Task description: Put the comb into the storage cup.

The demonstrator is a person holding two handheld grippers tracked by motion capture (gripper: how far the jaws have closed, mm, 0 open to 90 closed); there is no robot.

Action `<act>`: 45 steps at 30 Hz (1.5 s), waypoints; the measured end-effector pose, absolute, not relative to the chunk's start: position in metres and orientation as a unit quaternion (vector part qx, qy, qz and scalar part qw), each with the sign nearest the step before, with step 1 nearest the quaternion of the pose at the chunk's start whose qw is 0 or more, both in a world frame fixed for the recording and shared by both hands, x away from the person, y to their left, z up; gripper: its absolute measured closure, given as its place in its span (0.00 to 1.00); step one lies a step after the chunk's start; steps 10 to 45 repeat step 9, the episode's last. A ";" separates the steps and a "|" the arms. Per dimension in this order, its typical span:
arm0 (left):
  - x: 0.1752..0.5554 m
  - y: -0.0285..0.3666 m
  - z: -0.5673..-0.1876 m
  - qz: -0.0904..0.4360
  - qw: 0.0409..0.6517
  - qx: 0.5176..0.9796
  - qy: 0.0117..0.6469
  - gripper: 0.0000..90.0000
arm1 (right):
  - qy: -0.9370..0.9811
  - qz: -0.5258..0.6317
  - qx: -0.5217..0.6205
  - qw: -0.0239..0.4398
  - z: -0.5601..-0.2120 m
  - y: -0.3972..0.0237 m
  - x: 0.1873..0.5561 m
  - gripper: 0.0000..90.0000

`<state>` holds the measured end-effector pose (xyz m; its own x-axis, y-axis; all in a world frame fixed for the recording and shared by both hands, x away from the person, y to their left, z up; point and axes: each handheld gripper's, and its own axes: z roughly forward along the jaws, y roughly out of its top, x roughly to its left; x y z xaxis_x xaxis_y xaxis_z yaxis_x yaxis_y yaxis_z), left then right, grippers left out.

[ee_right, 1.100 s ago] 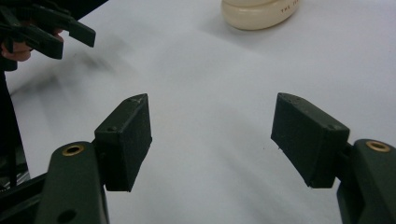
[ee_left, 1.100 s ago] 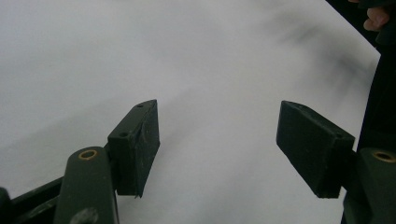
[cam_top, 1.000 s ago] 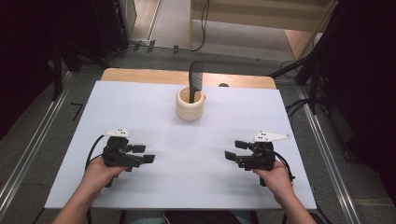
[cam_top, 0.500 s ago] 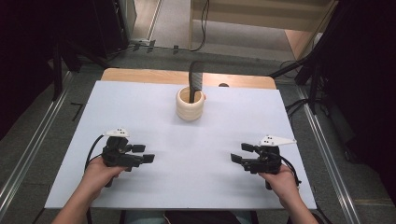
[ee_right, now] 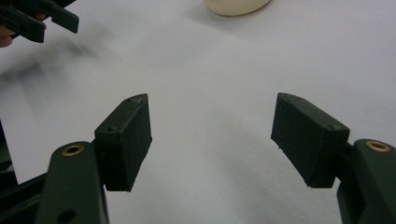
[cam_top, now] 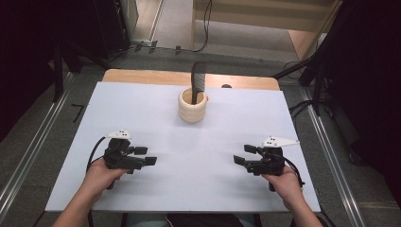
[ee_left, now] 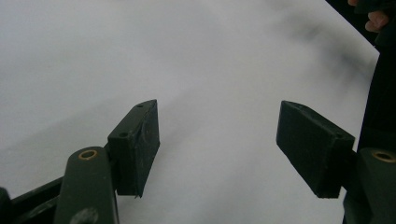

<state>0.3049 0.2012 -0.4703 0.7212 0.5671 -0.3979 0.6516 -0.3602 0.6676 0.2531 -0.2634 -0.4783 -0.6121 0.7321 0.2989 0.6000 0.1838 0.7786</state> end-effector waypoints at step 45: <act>0.305 0.202 -0.471 -0.050 0.427 0.824 0.370 0.34 | 0.773 0.464 0.428 0.070 -0.479 -0.260 0.252 0.30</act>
